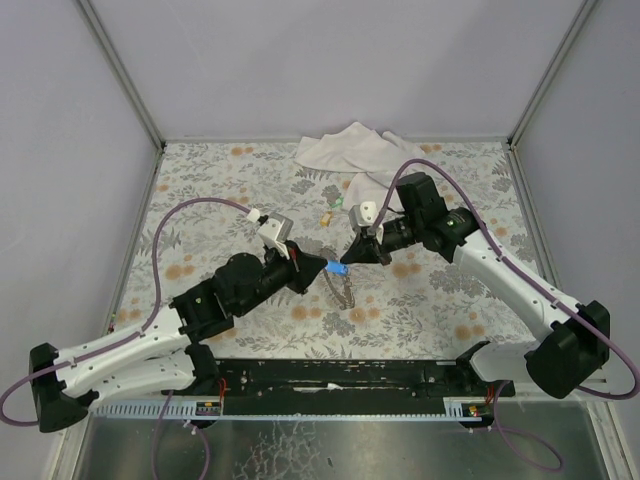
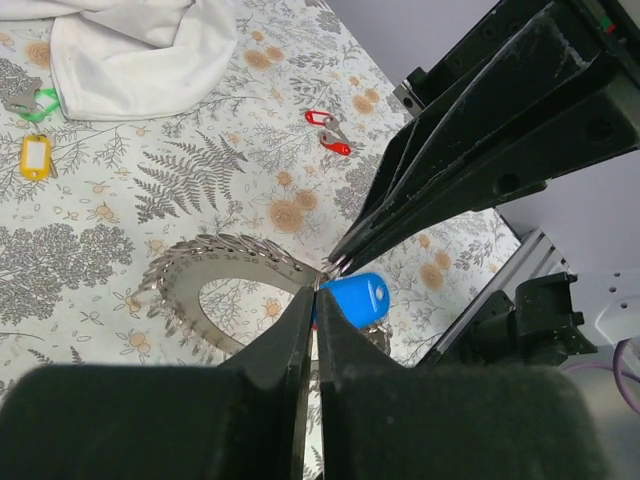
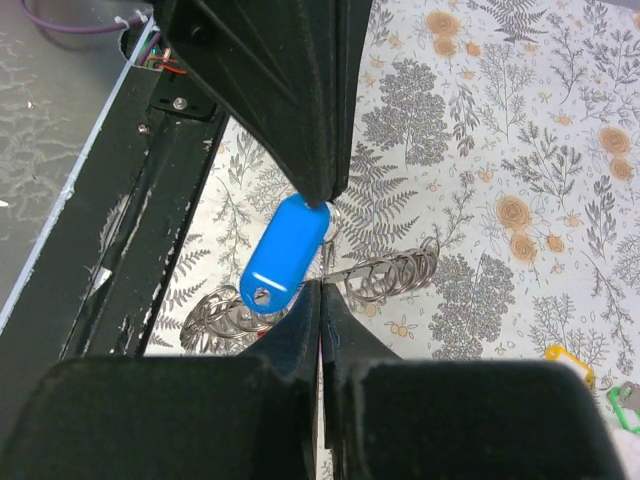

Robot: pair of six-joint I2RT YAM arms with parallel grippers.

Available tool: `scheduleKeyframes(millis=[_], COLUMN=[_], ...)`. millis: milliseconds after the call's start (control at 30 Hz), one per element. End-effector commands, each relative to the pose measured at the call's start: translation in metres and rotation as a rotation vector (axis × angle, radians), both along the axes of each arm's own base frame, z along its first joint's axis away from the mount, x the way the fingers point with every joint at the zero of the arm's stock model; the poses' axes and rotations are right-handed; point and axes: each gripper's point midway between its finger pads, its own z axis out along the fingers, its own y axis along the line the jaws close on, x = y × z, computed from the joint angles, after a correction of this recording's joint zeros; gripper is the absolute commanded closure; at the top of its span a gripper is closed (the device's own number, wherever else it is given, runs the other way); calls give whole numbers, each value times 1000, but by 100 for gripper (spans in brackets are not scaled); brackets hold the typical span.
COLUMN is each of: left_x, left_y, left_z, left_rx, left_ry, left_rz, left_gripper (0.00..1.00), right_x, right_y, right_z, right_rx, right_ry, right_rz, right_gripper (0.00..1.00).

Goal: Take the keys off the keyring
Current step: Remove the key from the keyring.

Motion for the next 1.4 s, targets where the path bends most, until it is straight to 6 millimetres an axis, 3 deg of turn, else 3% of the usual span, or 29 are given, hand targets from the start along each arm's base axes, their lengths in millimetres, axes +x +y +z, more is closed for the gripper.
scheduleKeyframes(millis=[0, 133, 433, 667, 767, 1100, 1367], left_x=[-1, -6, -8, -16, -14, -10, 2], left_y=[1, -6, -12, -4, -4, -9, -14], left_z=[5, -11, -11, -20, -17, -9, -19], left_rx=[10, 40, 48, 68, 50, 78, 155], left_ry=[-76, -86, -141, -354, -395, -571, -590], left_rz=[-81, -161, -216, -276, -264, -284, -271], left_gripper=[100, 100, 99, 69, 62, 60, 69], right_x=[3, -4, -5, -8, -8, -10, -11], right_y=[-4, -3, -3, -4, -5, -4, -4], right_z=[2, 0, -4, -4, -5, -5, -5], right_rx=[32, 50, 47, 49, 47, 47, 50], right_ry=[-42, -41, -36, -48, -48, -45, -45], right_rz=[28, 67, 74, 96, 96, 105, 109], right_gripper=[100, 100, 100, 100, 100, 100, 100])
